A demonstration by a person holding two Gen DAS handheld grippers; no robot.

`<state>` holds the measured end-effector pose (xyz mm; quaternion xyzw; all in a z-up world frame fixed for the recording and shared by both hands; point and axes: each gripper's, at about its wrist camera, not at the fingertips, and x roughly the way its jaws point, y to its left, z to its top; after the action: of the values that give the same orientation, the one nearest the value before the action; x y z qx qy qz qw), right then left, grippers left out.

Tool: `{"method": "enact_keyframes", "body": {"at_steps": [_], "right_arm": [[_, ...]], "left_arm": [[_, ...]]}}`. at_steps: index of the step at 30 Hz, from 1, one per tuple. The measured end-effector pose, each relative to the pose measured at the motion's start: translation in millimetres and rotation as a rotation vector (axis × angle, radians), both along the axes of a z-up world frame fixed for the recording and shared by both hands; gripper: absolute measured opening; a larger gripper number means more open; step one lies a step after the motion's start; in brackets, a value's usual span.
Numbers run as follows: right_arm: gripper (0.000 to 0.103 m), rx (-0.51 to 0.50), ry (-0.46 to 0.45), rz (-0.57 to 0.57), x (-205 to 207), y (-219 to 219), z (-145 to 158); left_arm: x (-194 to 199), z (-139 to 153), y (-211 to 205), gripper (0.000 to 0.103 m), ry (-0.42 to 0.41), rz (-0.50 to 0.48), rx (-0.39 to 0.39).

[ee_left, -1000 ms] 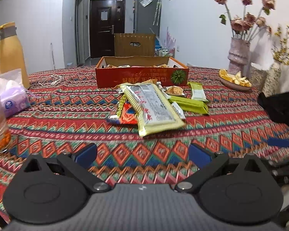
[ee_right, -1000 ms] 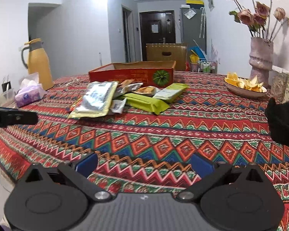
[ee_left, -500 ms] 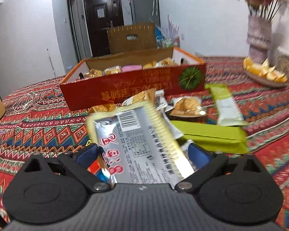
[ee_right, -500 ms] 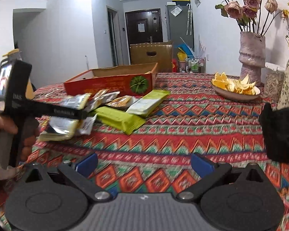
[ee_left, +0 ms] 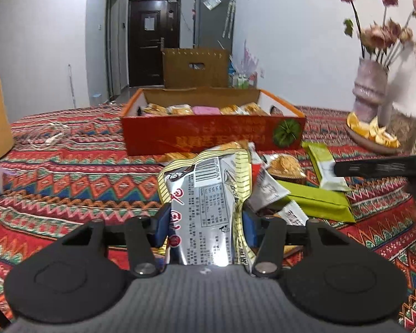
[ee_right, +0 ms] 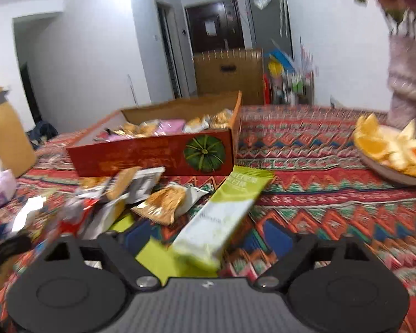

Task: Organize snacks
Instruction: 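Grasp the silver wafer bag with the left tool while the right tool grasps the green-white bar, then carry both packets into the orange box with the left and right tools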

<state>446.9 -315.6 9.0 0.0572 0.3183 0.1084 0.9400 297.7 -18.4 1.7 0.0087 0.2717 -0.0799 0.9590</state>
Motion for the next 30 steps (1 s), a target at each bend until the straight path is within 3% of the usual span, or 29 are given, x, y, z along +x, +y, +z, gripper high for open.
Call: {"method": "enact_keyframes", "body": {"at_steps": [2,4,8,13,20,25,30], "right_arm": [[0.074,-0.046,0.021,-0.047,26,7,-8],[0.060,-0.084,0.049,-0.089,46,11,-16],[0.038,-0.112,0.067,-0.112,51,12,-23],[0.035,-0.131,0.033,-0.105,13,2,-13],[0.035,-0.122,-0.025,-0.089,-92,-6,9],[0.035,-0.076,-0.016,-0.056,-172,2,9],[0.035,-0.084,0.000,-0.010,-225,14,3]], "left_arm": [[-3,4,9,0.052,-0.011,0.012,-0.008],[-5,6,16,0.052,-0.017,0.027,-0.012],[-7,6,29,0.052,-0.017,0.060,-0.015],[-25,12,34,0.052,-0.025,0.067,-0.016],[-72,21,27,0.052,-0.031,0.058,-0.014],[-108,20,18,0.052,-0.013,0.029,-0.013],[-135,18,10,0.052,0.008,-0.002,-0.020]]}}
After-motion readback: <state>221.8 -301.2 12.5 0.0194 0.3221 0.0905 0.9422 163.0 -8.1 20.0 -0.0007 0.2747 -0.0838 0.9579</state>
